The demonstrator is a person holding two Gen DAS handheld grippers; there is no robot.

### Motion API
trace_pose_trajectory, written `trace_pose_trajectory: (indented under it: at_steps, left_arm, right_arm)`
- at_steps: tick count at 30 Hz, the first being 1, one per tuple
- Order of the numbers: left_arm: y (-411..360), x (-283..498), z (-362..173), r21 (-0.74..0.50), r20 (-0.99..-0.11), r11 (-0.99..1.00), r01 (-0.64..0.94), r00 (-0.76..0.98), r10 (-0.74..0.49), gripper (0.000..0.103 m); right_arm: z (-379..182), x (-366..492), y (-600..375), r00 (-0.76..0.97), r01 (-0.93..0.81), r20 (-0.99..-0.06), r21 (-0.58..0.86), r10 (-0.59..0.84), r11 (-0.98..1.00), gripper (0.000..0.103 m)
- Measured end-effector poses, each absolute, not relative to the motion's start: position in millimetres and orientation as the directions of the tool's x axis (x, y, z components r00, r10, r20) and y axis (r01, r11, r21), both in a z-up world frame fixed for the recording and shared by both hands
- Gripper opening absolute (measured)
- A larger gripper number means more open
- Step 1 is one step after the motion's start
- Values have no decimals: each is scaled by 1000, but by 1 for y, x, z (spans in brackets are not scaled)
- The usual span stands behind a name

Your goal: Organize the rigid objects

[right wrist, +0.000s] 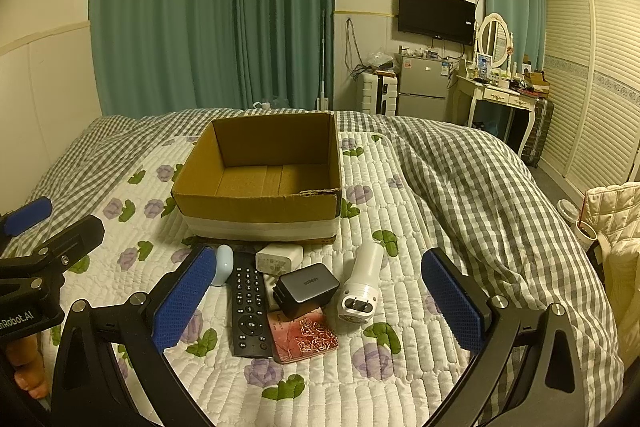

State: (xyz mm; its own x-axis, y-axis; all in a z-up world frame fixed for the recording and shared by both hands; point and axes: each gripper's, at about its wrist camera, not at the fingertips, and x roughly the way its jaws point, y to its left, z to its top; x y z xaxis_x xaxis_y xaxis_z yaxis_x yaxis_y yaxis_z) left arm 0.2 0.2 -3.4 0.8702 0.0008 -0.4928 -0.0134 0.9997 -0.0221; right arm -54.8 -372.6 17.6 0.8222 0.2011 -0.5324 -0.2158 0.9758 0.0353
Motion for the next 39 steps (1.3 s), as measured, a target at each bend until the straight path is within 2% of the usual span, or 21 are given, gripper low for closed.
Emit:
trace_pose_trajectory:
  at_steps: [8, 12, 16, 21, 24, 26, 28, 30, 32, 33, 34, 35, 36, 39]
  left_arm:
    - [1, 0, -2, -31, -486, 1000, -4, 874, -11, 103]
    - [9, 10, -9, -37, -517, 999, -14, 856, -7, 103]
    - [13, 32, -39, -6, -616, 1000, -29, 788, 19, 103]
    - [12, 67, -85, -13, -749, 999, -35, 662, 13, 101]
    - [13, 83, -99, -10, -781, 999, -45, 624, 21, 100]
    - [10, 94, -108, 15, -802, 999, -37, 597, 34, 94]
    - [7, 100, -119, 36, -828, 999, -32, 559, 48, 92]
    - [7, 105, -128, 26, -844, 999, -36, 535, 41, 84]
    - [8, 110, -138, 10, -864, 999, -36, 504, 26, 68]
    - [9, 112, -142, 4, -873, 999, -39, 488, 23, 66]
    - [9, 113, -145, -9, -876, 999, -36, 482, 9, 59]
    - [8, 113, -146, -22, -877, 999, -24, 481, -8, 46]
    - [8, 114, -146, -35, -877, 999, -9, 479, -26, 39]
    - [6, 110, -143, -31, -873, 1000, -1, 487, -27, 38]
  right_arm:
    - [21, -53, -374, 818, -223, -534, 49, 214, 974, 103]
    - [20, -46, -377, 805, -216, -554, 60, 212, 975, 103]
    - [0, -25, -388, 749, -184, -630, 96, 202, 978, 103]
    - [-34, 0, -393, 682, -152, -718, 43, 137, 987, 103]
    - [-54, 14, -399, 631, -136, -764, 59, 133, 989, 99]
    - [-65, 22, -401, 605, -133, -784, 73, 139, 988, 93]
    - [-75, 31, -400, 587, -133, -799, 66, 132, 989, 92]
    - [-81, 39, -400, 572, -129, -810, 71, 132, 989, 86]
    - [-89, 48, -402, 554, -119, -820, 93, 143, 989, 82]
    - [-92, 51, -402, 546, -115, -824, 102, 149, 988, 81]
    - [-96, 56, -402, 536, -115, -830, 107, 153, 988, 79]
    - [-99, 60, -401, 527, -118, -837, 105, 152, 987, 74]
    - [-102, 64, -400, 516, -120, -843, 104, 151, 987, 68]
    - [-109, 72, -402, 501, -108, -850, 125, 162, 986, 65]
